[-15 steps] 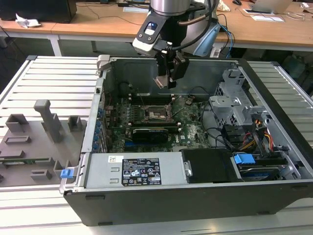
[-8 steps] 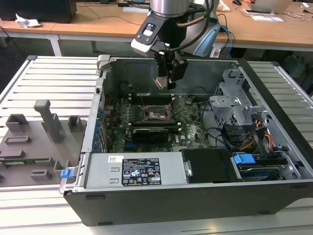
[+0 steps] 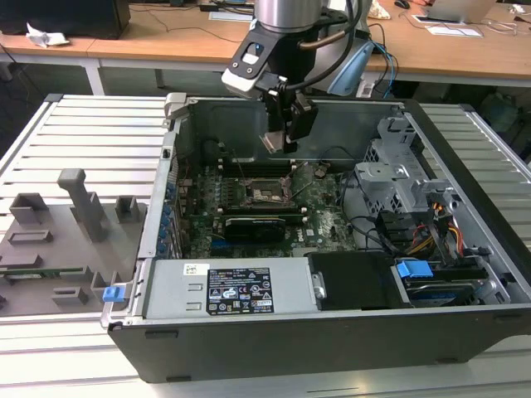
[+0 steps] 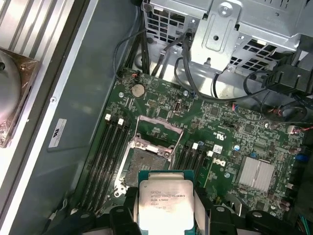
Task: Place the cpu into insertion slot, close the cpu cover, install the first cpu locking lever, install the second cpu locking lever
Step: 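Place the cpu into insertion slot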
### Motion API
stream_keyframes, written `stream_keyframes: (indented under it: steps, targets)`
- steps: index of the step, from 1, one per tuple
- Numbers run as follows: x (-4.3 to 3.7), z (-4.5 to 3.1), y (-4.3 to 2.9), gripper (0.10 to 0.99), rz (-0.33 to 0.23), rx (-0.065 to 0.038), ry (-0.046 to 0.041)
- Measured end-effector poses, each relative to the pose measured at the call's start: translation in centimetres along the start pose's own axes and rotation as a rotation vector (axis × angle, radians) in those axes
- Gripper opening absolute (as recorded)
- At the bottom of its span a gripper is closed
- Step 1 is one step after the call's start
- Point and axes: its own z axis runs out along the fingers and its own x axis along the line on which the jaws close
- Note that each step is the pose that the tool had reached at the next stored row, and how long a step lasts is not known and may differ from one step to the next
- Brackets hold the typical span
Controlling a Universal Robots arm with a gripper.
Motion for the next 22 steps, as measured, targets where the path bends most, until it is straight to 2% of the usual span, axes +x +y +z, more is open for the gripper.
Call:
stream_keyframes:
  steps: [22]
  targets:
    - [-0.02, 1.2, -0.11, 0.541, 0.011, 0.0, -0.0008]
